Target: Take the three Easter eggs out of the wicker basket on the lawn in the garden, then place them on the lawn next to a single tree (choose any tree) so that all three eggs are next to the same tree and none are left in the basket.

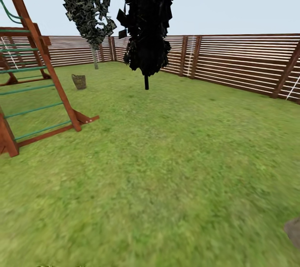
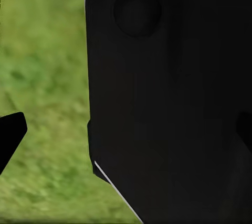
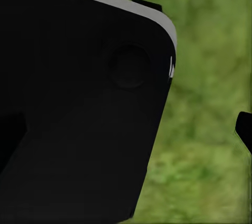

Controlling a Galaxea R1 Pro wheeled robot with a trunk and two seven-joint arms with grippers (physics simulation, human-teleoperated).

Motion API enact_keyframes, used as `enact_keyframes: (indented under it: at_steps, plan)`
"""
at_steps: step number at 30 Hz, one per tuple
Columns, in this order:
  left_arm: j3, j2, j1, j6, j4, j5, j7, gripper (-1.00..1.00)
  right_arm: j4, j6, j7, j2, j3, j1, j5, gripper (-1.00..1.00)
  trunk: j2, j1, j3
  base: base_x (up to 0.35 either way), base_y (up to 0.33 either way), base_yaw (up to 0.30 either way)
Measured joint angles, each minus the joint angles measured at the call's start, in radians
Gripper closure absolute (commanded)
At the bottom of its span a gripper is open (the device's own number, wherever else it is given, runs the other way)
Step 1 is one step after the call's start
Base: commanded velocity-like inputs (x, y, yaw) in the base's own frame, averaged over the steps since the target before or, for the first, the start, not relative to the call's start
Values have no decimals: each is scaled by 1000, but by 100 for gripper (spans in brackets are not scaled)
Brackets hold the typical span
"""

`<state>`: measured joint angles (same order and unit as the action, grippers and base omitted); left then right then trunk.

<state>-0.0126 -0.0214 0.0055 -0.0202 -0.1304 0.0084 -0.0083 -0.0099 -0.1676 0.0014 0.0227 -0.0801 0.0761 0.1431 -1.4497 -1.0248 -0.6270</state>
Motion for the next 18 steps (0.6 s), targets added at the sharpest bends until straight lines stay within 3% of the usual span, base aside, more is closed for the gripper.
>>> enact_keyframes:
  at_steps: [13,18]
  plan:
    - [0,0,0,0,0,0,1,-100,0,0,0,0,0,0,0,-100,0,0,-1,323,0,277]
    - [0,0,0,0,0,0,1,-100,0,0,0,0,0,0,1,-100,0,0,-3,340,0,79]
